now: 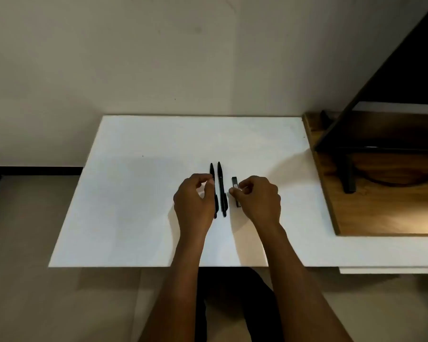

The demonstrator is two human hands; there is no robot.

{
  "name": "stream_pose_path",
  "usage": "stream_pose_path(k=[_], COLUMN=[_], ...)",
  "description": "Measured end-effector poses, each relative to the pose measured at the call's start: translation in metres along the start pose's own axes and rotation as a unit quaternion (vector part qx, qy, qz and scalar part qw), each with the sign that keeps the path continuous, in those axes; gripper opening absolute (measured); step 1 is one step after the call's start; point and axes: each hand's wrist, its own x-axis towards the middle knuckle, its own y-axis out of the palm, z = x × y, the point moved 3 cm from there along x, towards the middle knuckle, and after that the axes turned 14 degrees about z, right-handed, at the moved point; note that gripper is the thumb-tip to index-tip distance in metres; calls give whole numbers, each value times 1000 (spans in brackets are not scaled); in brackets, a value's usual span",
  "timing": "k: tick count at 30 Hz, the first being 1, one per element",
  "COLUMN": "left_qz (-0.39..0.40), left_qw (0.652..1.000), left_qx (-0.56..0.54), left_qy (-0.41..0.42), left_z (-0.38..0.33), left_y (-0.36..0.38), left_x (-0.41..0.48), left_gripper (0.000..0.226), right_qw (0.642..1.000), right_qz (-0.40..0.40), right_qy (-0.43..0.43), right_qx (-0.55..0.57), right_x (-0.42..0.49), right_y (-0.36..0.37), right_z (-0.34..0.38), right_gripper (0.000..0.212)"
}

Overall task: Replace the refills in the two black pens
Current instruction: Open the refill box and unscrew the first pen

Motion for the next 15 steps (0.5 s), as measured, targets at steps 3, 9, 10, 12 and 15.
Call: stream_pose_path(k=[3, 9, 10, 12, 15], left_qz=[-1, -11, -19, -28, -11], left_qw=[1000, 997, 995, 993, 995], left_qx=[3, 59, 74, 73, 21], left_qy=[5, 40, 57, 87, 93], left_z=[3, 0, -3, -7, -5], left_y=[5, 17, 18, 19, 20], left_x=[3, 0, -1, -4, -4], left_gripper=[16, 15, 15, 15, 15], right_qw=[998, 997, 997, 997, 997], right_qz=[-32, -5, 6, 24, 32], right_qy=[10, 73, 77, 79, 64], right_qx=[-47, -3, -1, 1, 43], right_x=[4, 7, 7, 6, 2], right_y=[2, 3, 3, 4, -1], right_z=[0, -11, -12, -14, -17], right_gripper=[17, 9, 10, 11, 10])
